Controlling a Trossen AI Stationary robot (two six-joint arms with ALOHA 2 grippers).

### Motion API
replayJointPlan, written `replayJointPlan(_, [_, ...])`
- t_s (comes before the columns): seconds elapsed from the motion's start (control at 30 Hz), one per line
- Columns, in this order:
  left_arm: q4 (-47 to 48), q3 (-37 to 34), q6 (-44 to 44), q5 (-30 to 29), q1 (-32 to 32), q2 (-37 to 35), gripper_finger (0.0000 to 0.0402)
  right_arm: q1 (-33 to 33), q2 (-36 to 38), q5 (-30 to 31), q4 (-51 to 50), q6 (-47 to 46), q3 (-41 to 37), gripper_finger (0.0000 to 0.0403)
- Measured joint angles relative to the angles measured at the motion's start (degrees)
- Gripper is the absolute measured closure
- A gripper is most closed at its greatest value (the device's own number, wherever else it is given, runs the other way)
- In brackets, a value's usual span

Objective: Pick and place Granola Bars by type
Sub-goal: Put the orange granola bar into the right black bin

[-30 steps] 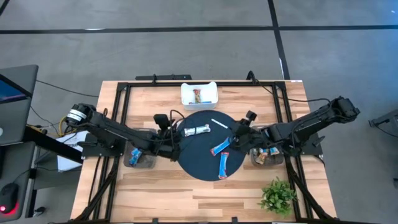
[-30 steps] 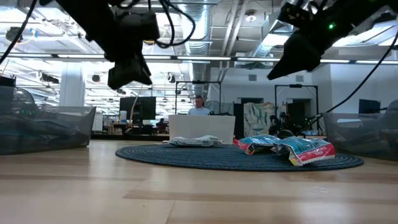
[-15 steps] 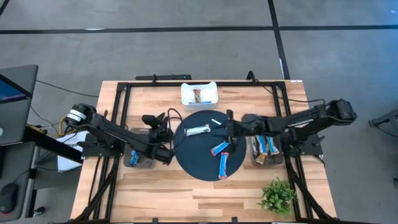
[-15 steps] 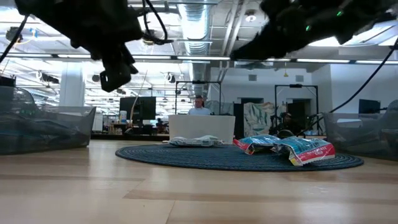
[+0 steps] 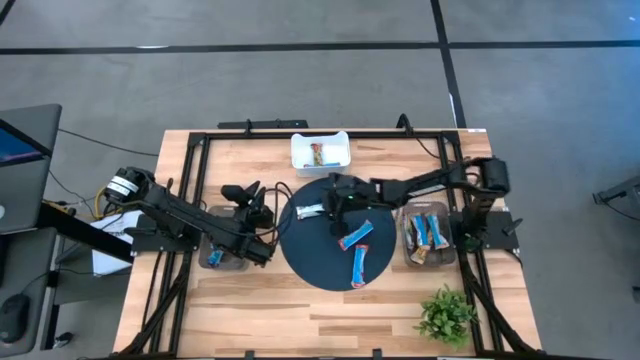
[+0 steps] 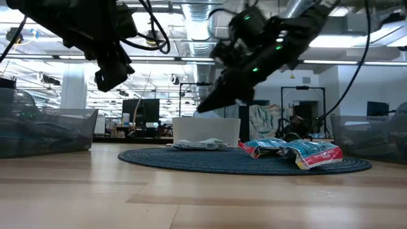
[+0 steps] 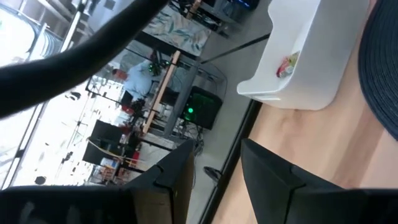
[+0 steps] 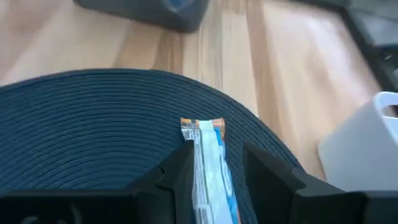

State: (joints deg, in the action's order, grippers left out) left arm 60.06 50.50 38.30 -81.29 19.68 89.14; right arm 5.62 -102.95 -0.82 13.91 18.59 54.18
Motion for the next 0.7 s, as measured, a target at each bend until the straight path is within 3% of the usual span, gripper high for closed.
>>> replayJointPlan(0.37, [0.9, 0.0, 1.1, 1.4, 0.0, 0.0, 0.0274, 2.4, -7.2, -0.8, -12.7, 0.9, 8.2, 0.0271])
replayJointPlan(0.7, [0.9, 0.0, 1.3, 1.3, 0.0, 0.0, 0.0274, 2.7, -7.1, -1.0, -16.5, -1.7, 8.3, 0.0196])
